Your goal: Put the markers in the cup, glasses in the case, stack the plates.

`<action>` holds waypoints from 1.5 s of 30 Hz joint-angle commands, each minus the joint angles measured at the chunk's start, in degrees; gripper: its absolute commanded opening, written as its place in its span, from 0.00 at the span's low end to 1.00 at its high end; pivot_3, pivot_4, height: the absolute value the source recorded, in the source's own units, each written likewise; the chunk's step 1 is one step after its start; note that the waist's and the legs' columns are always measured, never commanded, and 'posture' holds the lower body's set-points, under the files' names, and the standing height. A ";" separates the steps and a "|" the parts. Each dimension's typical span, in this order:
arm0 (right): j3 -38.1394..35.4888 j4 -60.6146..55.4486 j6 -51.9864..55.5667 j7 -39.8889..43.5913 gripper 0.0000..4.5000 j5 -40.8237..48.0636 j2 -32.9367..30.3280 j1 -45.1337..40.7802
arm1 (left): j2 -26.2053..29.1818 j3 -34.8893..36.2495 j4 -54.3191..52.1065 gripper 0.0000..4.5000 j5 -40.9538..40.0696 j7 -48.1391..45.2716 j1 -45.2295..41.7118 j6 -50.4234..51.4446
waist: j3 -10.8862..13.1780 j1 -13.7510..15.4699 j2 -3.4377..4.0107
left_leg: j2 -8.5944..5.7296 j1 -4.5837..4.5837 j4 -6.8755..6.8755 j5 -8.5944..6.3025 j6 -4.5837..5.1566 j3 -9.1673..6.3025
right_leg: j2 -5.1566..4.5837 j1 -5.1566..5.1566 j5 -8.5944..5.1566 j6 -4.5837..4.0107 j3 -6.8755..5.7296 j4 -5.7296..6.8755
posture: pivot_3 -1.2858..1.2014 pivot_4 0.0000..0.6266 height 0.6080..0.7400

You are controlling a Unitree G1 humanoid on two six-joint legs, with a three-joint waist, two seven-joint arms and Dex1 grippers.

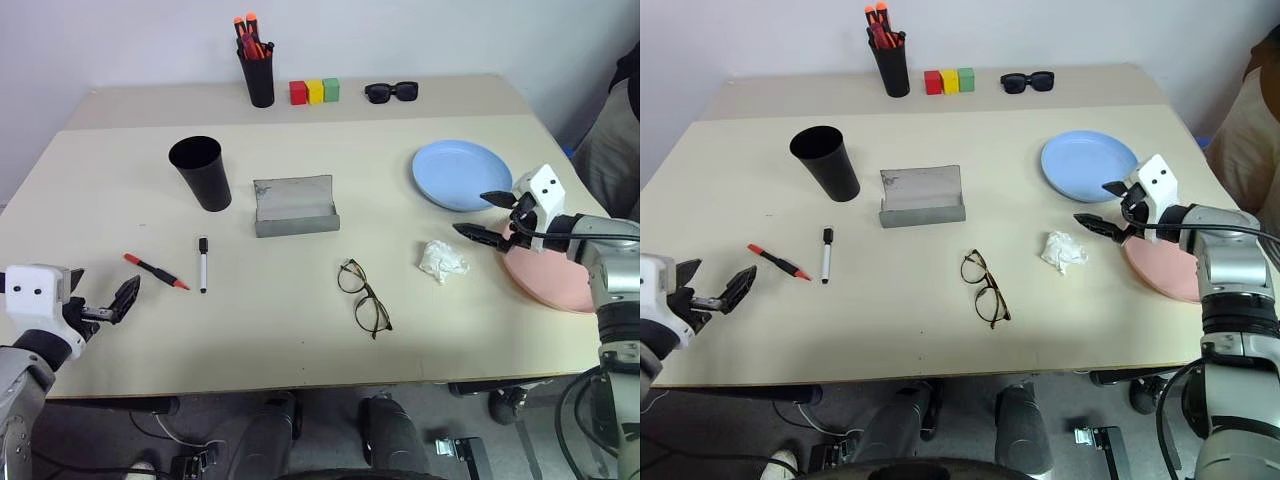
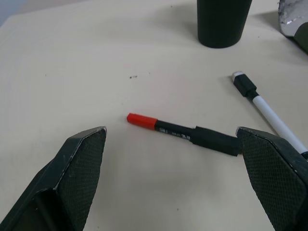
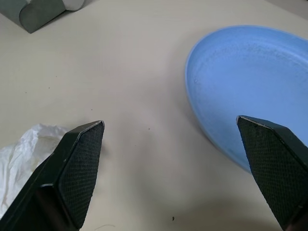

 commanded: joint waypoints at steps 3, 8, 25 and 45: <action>0.39 0.86 -1.32 0.51 1.00 -0.39 -0.47 -3.33 | -1.53 1.59 -3.30 0.99 -0.22 1.05 1.57 -1.76 | 0.00 -0.05 0.00 | 0.00 0.00 0.00 -0.01 0.02 0.03 | -0.01 0.01 0.00 0.00 0.01 -0.05 | 0.52 0.24 1.00; 1.17 1.43 -1.58 0.68 1.00 -0.72 -0.02 -4.74 | -2.49 0.79 -4.54 0.99 -0.20 1.91 1.56 -1.30 | 0.00 0.02 0.00 | 0.00 0.00 0.00 -0.02 0.03 0.03 | 0.00 0.03 0.01 0.00 0.01 -0.06 | 0.52 0.24 1.00; 2.34 -15.63 1.56 -3.34 1.00 1.48 5.81 -0.33 | 1.11 -10.23 -2.93 0.99 1.87 9.90 -14.73 10.16 | -0.01 0.17 -0.01 | 0.00 0.00 0.03 0.06 0.14 -0.04 | 0.12 0.05 0.05 0.06 0.00 -0.03 | 0.52 0.24 1.00; 16.28 -44.16 13.77 -8.46 1.00 7.64 21.19 6.86 | -6.06 -20.96 5.81 0.99 5.05 25.83 -43.86 58.08 | 0.03 -0.11 -0.18 | -0.01 0.03 0.16 0.16 -0.01 -0.17 | 0.24 -0.19 0.17 0.33 -0.04 0.66 | 0.52 0.24 1.00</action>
